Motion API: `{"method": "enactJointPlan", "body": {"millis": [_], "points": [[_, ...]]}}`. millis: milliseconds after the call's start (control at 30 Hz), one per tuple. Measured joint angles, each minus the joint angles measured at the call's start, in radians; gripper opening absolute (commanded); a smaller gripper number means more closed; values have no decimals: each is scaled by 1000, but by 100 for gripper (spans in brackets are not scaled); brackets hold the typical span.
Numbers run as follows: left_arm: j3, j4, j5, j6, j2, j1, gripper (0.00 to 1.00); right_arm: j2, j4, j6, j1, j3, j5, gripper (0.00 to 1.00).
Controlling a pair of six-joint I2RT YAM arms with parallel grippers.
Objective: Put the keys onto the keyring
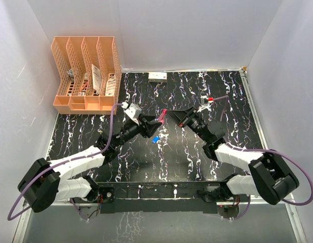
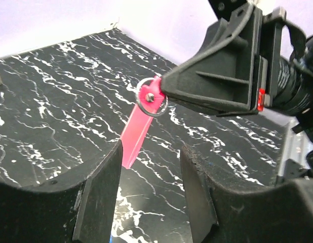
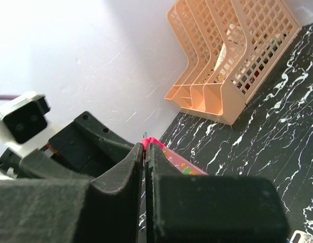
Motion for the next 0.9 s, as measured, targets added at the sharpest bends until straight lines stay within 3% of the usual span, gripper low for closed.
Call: {"method": "enactJointPlan", "body": {"millis": [400, 700, 900], "points": [[-27, -34, -222, 341, -18, -89, 51, -97, -541, 11, 2, 194, 25, 0], [-108, 115, -366, 581, -6, -146, 51, -101, -840, 8, 3, 317, 21, 0], [-153, 261, -375, 718, 40, -174, 50, -92, -954, 12, 3, 348, -8, 0]]}}
